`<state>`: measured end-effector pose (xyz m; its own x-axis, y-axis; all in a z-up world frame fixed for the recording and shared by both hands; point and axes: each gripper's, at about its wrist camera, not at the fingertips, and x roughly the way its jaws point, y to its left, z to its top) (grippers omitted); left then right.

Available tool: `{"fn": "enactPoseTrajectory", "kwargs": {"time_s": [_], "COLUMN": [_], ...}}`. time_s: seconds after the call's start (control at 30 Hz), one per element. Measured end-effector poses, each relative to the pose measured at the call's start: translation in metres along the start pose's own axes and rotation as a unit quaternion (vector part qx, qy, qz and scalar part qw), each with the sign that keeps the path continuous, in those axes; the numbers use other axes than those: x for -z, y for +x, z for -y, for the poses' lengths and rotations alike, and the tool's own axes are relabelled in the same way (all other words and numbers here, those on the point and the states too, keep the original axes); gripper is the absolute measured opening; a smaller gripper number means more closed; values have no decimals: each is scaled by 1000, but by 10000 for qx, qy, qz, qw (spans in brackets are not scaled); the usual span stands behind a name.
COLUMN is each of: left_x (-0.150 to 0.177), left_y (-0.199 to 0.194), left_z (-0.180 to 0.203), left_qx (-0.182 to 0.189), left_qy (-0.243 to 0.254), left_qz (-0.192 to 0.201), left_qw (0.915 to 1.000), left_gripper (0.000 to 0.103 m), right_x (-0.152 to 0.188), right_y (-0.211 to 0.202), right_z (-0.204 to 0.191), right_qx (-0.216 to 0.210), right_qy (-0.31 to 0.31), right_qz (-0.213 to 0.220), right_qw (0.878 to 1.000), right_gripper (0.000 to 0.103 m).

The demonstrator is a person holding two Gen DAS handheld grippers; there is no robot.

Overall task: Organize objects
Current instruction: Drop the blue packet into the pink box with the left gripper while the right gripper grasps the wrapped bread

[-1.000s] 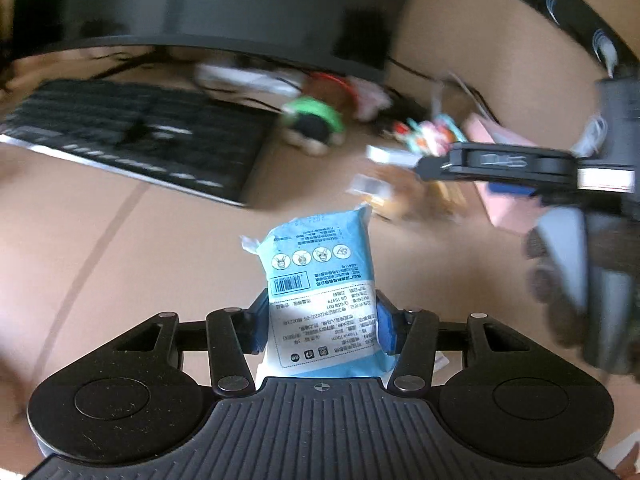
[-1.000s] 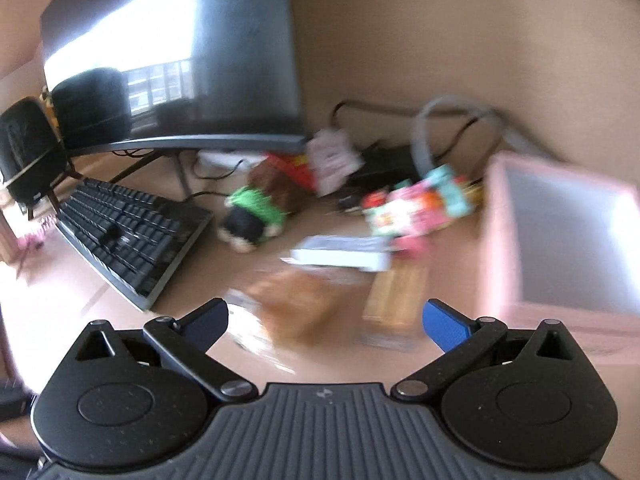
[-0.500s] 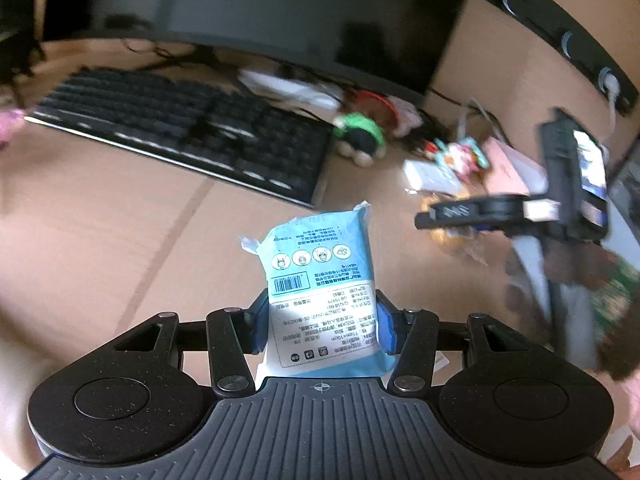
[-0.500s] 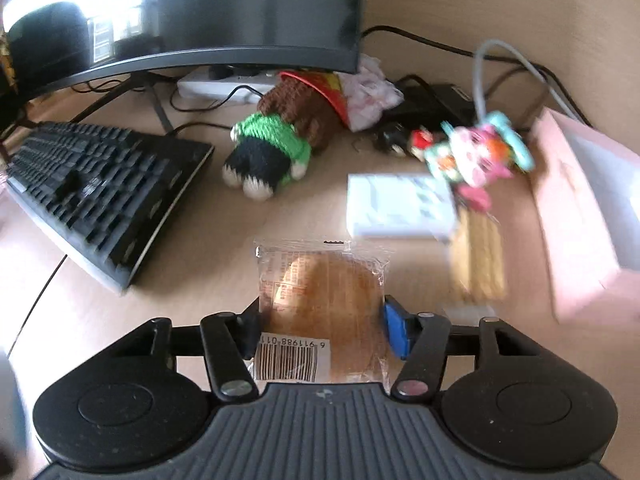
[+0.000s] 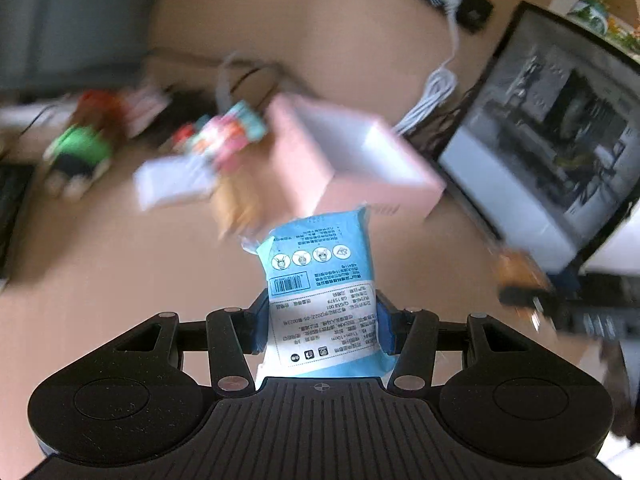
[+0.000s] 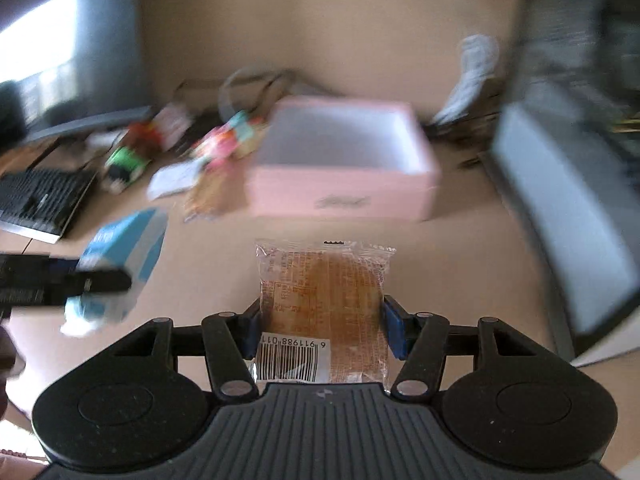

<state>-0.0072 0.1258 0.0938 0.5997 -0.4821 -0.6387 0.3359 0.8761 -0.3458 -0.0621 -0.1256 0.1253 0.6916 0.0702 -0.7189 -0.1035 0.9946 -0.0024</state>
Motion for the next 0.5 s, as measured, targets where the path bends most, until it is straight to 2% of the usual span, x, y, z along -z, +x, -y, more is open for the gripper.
{"fn": "enactPoseTrajectory", "kwargs": {"time_s": [0.1,0.23,0.33,0.4,0.5], "left_x": [-43,-97,-116,-121,-114], "left_y": [24,72,112,146,185], "left_z": [19,39,51,57,57], "left_qx": [-118,-349,-583,-765,-1195], "left_qy": [85,37,50,109,321], "left_qz": [353,785,1027,876,370], "left_qw": [9993,9963,9930,9932,9916], "left_gripper": [55,55,56,56,57], "right_x": [0,-3,-3,-2,2], "right_y": [-18,-24,-17,-9,-3], "right_z": [26,45,54,56,63], "right_qx": [186,43,-44,-144,-253], "right_qy": [24,-64,-82,8,-16], "right_qz": [374,742,844,763,744], "right_qw": [9991,9972,9964,9970,9969], "right_gripper": [57,57,57,57,57]}}
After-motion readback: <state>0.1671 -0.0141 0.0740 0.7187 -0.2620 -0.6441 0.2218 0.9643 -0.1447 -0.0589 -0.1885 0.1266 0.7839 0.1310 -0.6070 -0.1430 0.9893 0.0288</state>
